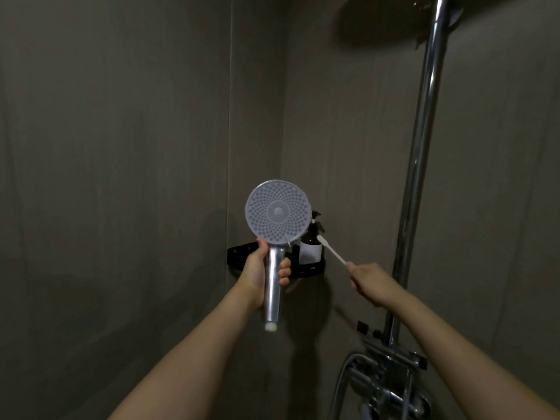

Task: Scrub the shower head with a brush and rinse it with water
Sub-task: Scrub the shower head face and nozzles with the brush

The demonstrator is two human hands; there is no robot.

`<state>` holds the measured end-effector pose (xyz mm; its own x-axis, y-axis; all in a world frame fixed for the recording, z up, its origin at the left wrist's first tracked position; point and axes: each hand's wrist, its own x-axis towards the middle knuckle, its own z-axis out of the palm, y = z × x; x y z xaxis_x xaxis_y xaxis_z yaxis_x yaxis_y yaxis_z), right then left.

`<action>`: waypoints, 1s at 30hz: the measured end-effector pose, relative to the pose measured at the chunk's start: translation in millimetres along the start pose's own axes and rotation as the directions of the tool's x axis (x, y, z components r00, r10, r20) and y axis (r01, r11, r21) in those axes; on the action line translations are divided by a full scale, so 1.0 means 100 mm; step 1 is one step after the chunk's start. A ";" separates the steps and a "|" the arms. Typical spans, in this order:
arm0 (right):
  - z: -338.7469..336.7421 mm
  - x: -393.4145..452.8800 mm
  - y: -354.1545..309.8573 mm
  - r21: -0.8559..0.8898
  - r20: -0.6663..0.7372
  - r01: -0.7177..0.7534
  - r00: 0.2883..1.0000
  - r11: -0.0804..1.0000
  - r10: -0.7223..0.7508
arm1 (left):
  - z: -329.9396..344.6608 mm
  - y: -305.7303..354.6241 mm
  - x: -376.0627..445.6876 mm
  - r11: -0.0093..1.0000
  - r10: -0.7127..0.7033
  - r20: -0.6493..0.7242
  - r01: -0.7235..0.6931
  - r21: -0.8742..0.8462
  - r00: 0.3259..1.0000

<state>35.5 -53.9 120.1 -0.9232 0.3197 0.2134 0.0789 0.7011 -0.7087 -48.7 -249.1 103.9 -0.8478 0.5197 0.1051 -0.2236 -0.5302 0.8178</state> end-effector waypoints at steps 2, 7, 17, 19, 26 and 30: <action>0.09 0.10 -0.03 0.043 -0.013 0.009 1.000 0.999 -0.008 | -0.06 0.04 0.05 1.000 0.023 -0.012 -0.023 0.012 1.000; 0.39 0.41 -0.12 0.098 0.064 -0.028 0.998 0.995 0.021 | -0.23 0.16 0.21 0.995 0.092 -0.048 -0.090 0.042 0.995; 1.01 1.47 -0.37 0.011 -0.021 -0.005 1.000 1.000 0.006 | -0.75 0.48 1.20 0.992 0.114 -0.037 -0.112 0.054 0.993; 1.16 1.72 -0.45 -0.071 -0.023 0.002 1.000 0.997 -0.004 | -0.83 0.55 1.44 0.994 0.092 -0.031 -0.090 0.059 0.995; 1.69 2.34 -0.39 -0.304 0.017 -0.033 0.999 0.952 0.040 | -0.98 0.72 2.08 0.993 0.056 0.025 -0.058 0.105 0.998; 1.85 2.46 -0.27 -0.397 0.143 -0.013 0.987 0.918 0.076 | -1.00 0.68 2.26 0.996 0.043 0.053 -0.047 0.082 0.998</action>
<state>-263.6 -112.1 67.3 -0.9589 0.2773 0.0604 0.2337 0.8923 -0.3862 -303.3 -235.0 126.2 -0.8299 0.5314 0.1699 -0.1435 -0.4977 0.8554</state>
